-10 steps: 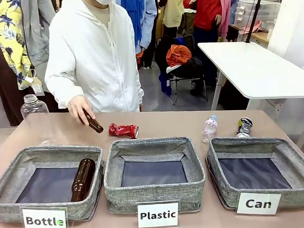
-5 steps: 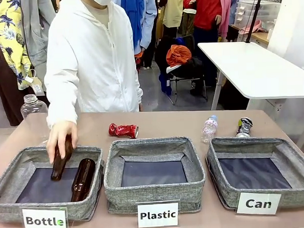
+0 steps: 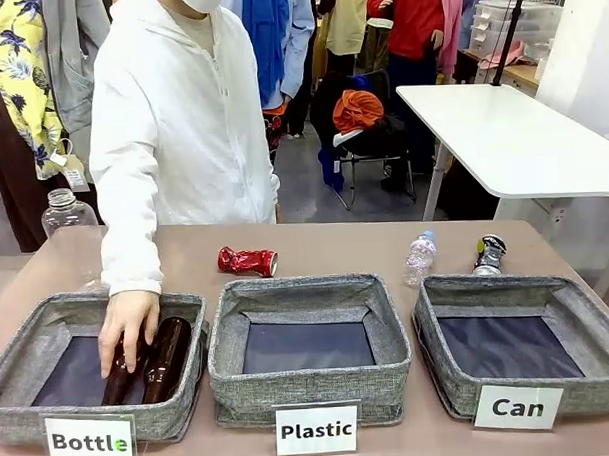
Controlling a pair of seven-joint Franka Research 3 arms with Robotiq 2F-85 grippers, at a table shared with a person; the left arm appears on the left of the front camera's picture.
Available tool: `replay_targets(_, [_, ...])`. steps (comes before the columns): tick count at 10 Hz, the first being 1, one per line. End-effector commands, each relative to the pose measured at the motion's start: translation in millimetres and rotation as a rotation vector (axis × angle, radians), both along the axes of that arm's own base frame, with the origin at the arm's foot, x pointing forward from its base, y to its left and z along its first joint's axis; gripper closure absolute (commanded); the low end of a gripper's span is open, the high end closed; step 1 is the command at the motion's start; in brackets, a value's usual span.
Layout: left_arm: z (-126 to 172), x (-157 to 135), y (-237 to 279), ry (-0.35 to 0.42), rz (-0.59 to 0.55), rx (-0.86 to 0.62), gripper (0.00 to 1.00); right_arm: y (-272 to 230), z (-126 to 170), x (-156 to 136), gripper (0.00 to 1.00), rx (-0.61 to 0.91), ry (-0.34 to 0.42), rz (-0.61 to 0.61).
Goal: Sort the can waste into the basket.
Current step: Pick up the can waste from the table and place it in the right Fabric basket.
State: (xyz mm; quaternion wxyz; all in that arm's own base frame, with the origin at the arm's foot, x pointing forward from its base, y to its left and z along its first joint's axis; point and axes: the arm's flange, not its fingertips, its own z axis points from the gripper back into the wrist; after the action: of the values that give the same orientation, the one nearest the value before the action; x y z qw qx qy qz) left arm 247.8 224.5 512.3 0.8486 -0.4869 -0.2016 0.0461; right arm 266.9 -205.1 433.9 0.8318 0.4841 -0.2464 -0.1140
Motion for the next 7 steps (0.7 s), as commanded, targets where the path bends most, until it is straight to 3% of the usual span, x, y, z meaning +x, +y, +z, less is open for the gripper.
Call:
replay_targets(1, [-13.8, -20.1, 12.8, -0.054, 0.014, -0.086, 0.0, -2.2, 0.4, 2.0, 0.0, 0.004, -0.036, 0.004])
replay_targets(4, [-17.2, -7.2, -6.0, -0.025, 0.01, -0.059, 0.0, -2.2, 0.4, 2.0, 0.0, 0.004, -0.036, 0.004])
replay_targets(7, [2.6, 35.6, -72.3, 0.06, -0.017, 0.169, 0.0, -2.2, 0.4, 2.0, 0.0, 0.004, -0.036, 0.004])
